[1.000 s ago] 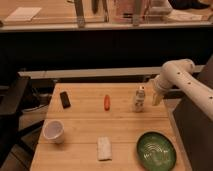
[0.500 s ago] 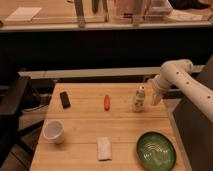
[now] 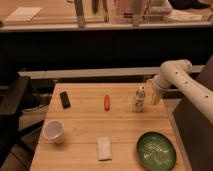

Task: Knock the bottle over

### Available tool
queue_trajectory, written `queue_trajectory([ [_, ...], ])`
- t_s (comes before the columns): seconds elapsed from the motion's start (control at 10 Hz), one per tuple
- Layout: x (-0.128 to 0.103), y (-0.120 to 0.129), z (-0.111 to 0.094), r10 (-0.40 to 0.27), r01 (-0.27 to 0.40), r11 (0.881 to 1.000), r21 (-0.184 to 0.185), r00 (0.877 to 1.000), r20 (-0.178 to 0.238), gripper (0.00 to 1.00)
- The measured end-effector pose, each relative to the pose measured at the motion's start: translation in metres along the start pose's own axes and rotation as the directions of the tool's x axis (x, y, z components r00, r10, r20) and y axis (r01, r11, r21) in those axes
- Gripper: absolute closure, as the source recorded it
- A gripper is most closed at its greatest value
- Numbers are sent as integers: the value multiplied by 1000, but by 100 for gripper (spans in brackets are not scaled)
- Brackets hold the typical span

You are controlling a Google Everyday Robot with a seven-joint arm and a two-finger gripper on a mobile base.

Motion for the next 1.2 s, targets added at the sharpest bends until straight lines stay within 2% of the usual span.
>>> queue_trajectory([
  [0.4,1,-3,5,-17,17,1000,-1,1000,6,20],
  [0.6,0,-4,10,-28,28,1000,-2,1000,11,26],
  [0.9,-1,-5,15,-44,44,999,-2,999,17,27],
  [1.2,-2,-6,21,-59,59,998,-1,998,25,53],
])
